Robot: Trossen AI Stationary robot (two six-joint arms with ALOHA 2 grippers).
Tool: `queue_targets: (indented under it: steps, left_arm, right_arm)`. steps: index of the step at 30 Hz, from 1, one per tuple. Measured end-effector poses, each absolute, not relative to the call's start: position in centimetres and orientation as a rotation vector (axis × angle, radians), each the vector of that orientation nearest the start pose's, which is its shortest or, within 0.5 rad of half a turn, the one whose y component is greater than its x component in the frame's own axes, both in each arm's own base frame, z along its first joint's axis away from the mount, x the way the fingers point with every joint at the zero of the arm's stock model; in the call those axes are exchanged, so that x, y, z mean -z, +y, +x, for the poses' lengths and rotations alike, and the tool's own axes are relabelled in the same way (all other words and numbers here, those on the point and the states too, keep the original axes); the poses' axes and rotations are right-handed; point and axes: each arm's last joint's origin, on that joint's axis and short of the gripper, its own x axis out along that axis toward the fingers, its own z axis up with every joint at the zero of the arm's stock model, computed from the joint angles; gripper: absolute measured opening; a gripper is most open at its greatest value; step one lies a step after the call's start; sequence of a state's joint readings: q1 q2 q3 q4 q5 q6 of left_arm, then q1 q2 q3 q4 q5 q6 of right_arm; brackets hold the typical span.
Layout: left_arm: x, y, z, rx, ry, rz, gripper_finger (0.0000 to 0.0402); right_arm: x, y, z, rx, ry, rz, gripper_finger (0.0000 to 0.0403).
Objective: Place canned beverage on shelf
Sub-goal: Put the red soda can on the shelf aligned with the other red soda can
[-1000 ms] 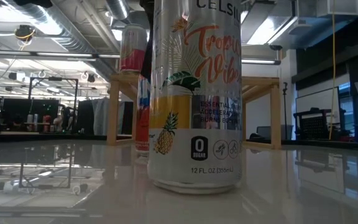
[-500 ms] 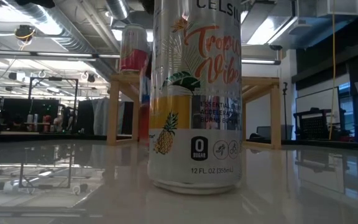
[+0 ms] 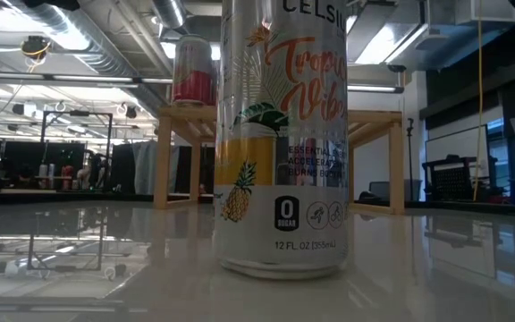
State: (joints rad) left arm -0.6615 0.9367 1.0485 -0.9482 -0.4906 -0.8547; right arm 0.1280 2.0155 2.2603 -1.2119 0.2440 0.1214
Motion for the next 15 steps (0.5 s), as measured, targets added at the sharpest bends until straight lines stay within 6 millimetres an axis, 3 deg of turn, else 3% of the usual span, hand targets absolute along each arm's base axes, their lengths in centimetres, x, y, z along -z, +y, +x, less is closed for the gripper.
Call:
queue_targets:
  steps: [8,15]
  left_arm:
    - [-33.4,-8.9,13.7,-0.144,0.704,-0.361,0.0384]
    - [-33.4,-8.9,13.7,-0.146,0.703,-0.360,0.0384]
  right_arm:
    - [-40.3,0.5,39.2,0.256,0.981,-0.114,0.0260]
    - [-41.0,-2.8,38.4,0.309,0.976,-0.123,0.0261]
